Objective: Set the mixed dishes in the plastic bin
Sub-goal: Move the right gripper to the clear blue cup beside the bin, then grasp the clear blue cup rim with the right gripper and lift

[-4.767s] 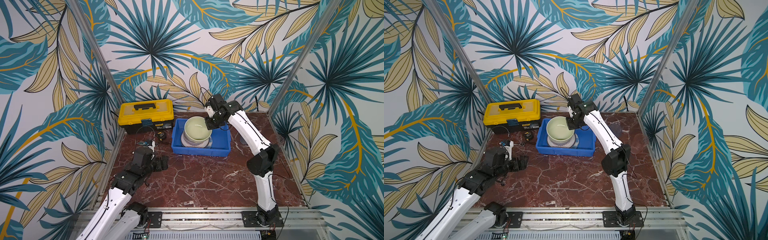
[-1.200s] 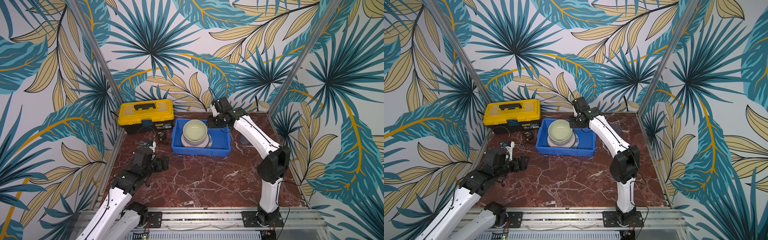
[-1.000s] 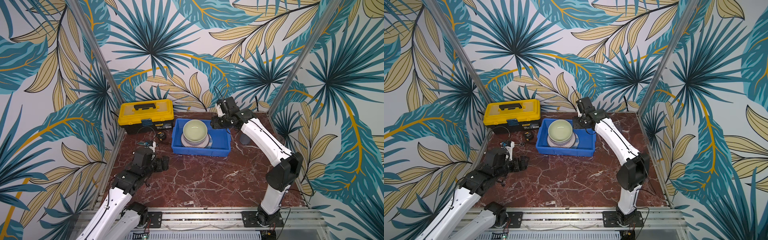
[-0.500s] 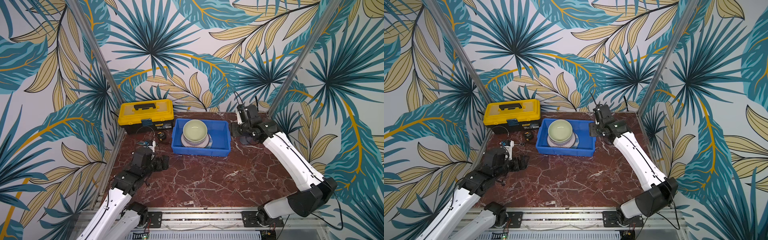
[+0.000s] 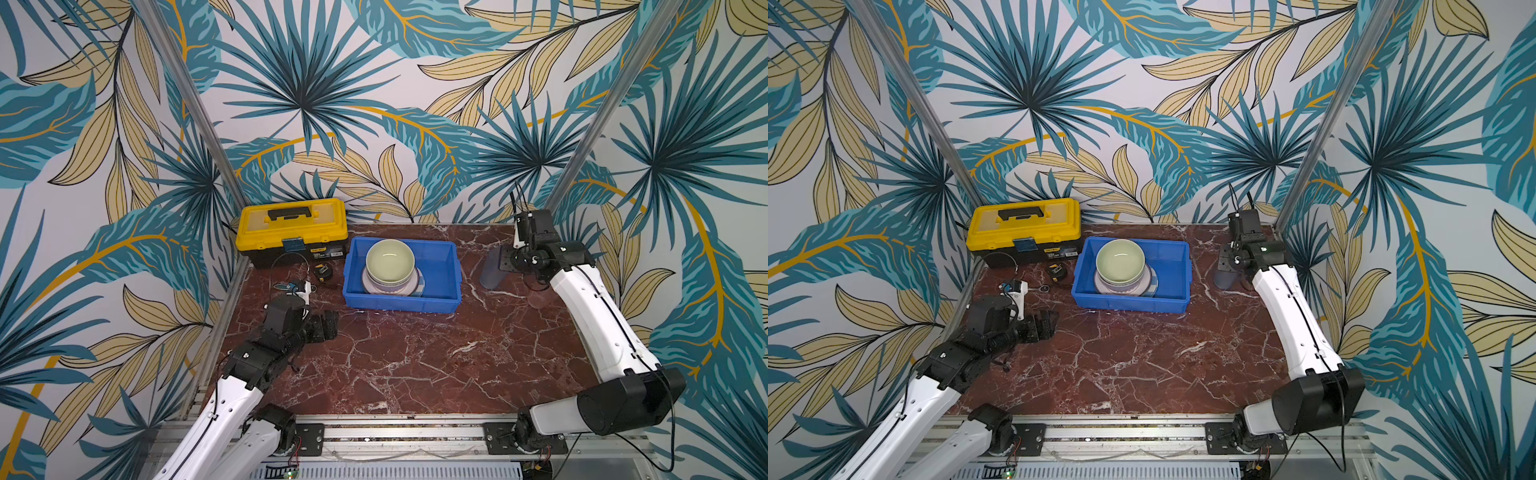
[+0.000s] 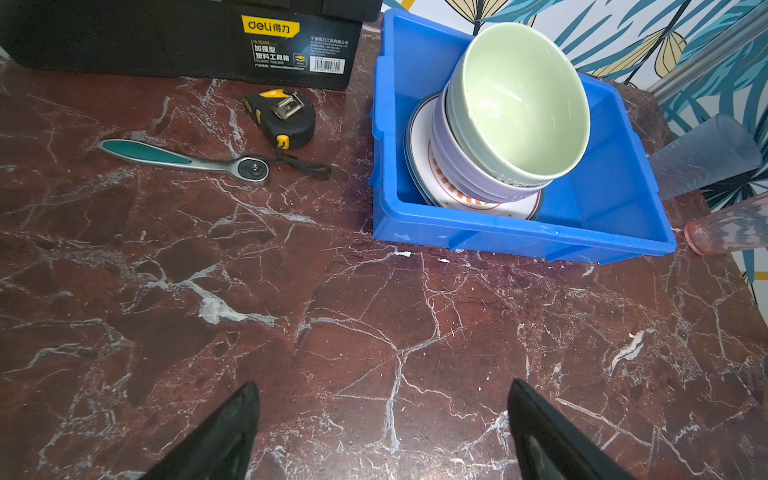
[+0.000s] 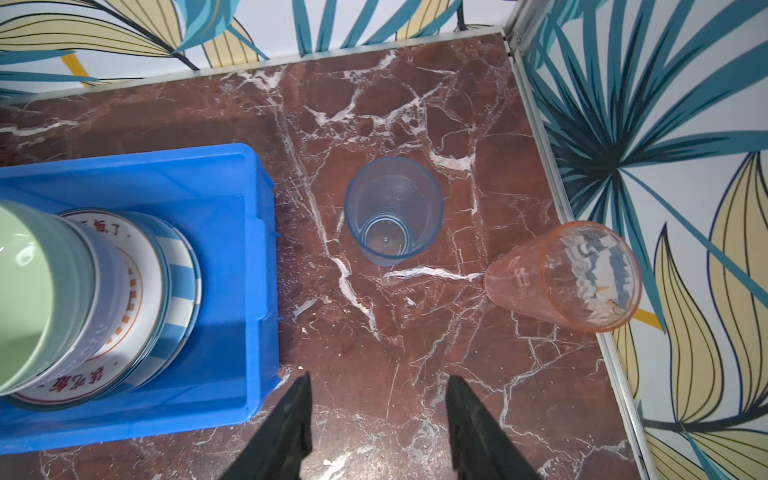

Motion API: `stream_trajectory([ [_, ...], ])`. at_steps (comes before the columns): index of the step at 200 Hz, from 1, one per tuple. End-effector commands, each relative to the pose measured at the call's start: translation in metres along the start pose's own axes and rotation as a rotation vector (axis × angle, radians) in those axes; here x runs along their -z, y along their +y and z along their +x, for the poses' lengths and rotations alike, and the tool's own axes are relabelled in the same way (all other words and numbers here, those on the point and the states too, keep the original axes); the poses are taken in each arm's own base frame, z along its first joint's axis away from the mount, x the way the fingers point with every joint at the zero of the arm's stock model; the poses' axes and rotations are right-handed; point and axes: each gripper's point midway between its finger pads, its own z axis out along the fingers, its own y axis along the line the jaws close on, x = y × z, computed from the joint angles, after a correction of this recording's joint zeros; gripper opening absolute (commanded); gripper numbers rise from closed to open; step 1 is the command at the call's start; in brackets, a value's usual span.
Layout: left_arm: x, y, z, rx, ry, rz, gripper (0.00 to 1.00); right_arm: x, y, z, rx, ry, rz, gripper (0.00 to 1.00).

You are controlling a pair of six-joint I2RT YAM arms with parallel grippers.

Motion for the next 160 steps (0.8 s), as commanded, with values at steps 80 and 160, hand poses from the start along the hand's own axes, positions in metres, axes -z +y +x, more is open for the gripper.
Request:
stream_trajectory([
  [80,0.006,0.000,-0.005,0.013,-0.040,0.008,0.93,-0.097,-0.040,-0.008,-0.163,0.102,0.047,0.41],
  [160,0.014,0.001,-0.005,0.010,-0.055,0.007,0.94,-0.147,-0.037,-0.006,-0.211,0.166,0.012,0.34],
])
